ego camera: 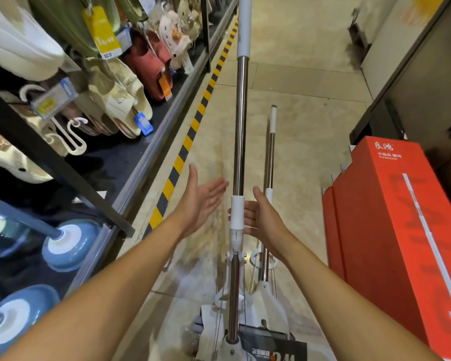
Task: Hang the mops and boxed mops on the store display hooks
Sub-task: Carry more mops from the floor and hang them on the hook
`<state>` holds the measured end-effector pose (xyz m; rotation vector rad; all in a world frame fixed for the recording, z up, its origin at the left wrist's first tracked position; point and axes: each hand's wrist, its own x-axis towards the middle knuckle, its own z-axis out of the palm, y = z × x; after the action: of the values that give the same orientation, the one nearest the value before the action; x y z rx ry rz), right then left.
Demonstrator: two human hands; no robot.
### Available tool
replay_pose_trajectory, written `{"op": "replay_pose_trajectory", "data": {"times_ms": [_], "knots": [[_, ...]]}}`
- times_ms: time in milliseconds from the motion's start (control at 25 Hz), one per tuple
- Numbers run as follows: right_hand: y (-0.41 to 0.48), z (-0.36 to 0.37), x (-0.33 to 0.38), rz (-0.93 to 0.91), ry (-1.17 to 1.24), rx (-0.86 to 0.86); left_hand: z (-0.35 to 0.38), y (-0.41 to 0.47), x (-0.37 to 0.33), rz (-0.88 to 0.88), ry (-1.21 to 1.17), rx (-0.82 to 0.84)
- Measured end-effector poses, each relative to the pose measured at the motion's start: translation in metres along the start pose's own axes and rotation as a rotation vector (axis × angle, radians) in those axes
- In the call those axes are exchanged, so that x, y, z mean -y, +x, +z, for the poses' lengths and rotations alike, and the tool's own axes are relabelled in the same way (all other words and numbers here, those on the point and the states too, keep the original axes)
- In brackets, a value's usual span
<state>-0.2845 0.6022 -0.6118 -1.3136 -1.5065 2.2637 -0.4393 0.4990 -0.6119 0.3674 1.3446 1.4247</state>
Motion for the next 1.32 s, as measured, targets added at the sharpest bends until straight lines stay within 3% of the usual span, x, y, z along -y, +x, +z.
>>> {"op": "replay_pose_trajectory", "data": {"times_ms": [160, 400, 600, 840, 960, 1080, 1160, 1320], "knots": [[-0.009, 0.011, -0.002, 0.061, 0.068, -0.005, 0.027, 0.009, -0.071, 0.055, -0.045, 0.014], [-0.078, 0.02, 0.013, 0.138, 0.137, 0.019, 0.041, -0.044, -0.093, -0.046, -0.07, -0.083], [-0.139, 0.027, 0.148, -0.062, 0.065, -0.154, 0.058, -0.105, -0.122, -0.158, -0.065, -0.133], [-0.19, 0.074, 0.353, -0.362, -0.124, 0.024, 0.086, -0.18, -0.151, -0.35, -0.009, -0.162], [-0.212, 0.094, 0.401, -0.421, -0.213, 0.097, 0.108, -0.213, -0.176, -0.408, 0.044, -0.189], [-0.24, 0.105, 0.407, -0.502, -0.329, 0.06, 0.122, -0.248, -0.205, -0.451, 0.049, -0.124], [-0.262, 0.106, 0.401, -0.551, -0.418, 0.029, 0.128, -0.269, -0.224, -0.385, 0.035, -0.09], [-0.321, 0.104, 0.406, -0.492, -0.526, 0.067, 0.134, -0.293, -0.287, -0.176, 0.067, -0.185]]}}
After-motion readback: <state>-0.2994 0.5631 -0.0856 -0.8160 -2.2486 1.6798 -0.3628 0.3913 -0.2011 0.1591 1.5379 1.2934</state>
